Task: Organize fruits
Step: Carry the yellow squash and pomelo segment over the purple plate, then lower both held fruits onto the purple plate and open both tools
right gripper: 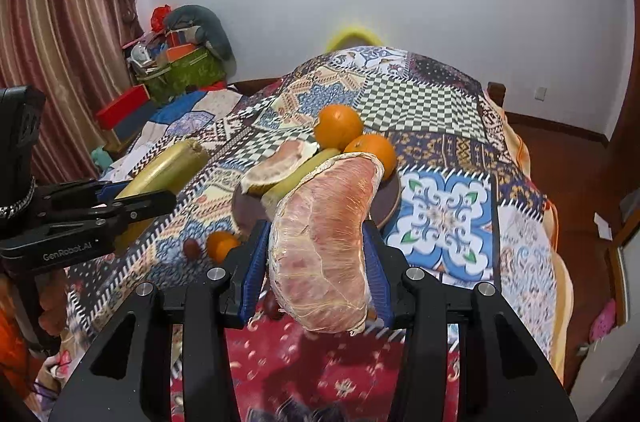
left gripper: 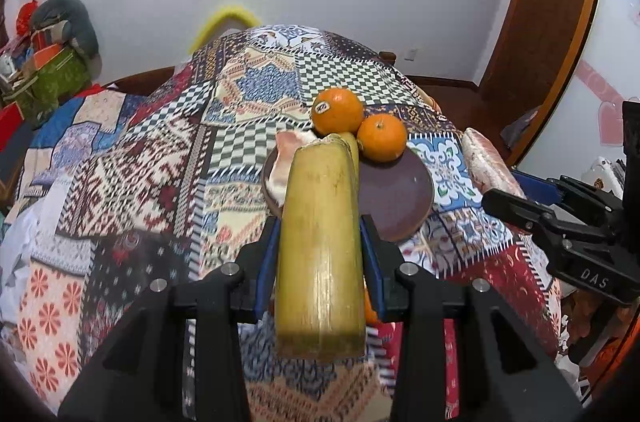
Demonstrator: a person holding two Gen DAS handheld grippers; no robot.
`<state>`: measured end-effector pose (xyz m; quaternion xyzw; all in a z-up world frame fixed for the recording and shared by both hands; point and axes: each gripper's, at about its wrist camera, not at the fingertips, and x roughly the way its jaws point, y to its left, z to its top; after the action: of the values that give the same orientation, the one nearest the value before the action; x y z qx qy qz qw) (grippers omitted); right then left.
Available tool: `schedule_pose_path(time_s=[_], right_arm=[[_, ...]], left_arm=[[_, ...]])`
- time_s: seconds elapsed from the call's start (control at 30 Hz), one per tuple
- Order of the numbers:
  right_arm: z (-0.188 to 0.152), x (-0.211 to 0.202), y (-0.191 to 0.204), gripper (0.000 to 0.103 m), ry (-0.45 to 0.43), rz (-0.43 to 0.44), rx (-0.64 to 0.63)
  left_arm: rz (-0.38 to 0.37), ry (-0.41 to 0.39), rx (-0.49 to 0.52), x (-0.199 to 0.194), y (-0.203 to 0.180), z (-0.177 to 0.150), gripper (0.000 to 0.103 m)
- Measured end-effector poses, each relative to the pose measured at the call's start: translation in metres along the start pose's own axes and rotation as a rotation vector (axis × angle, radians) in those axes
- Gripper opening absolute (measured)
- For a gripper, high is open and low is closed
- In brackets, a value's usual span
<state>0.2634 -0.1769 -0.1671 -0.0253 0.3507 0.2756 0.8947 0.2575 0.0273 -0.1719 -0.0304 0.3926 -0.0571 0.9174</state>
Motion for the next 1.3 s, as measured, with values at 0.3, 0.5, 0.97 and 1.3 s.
schedule_pose_path(time_s=[0.3, 0.5, 0.97, 1.3], right_arm=[[0.016, 0.024, -0.009, 0.042, -0.005, 0.005, -0.011], [0.02, 0.04, -0.014, 0.042, 0.0, 0.006, -0.01], [0.038, 0.073, -0.013, 0.042, 0.003, 0.02, -0.083], [0.041, 0.099, -0.009, 0.042, 0.051, 0.054, -0.113]], left_arm=[[-0.016, 0.007, 0.033, 0.035, -0.004, 0.024, 0.038], [-0.018, 0.026, 0.043, 0.062, -0.001, 0.036, 0.038], [0.002, 0.044, 0.058, 0.1, 0.014, 0.056, 0.038], [-0.002, 0.048, 0.059, 0.107, 0.017, 0.059, 0.038]])
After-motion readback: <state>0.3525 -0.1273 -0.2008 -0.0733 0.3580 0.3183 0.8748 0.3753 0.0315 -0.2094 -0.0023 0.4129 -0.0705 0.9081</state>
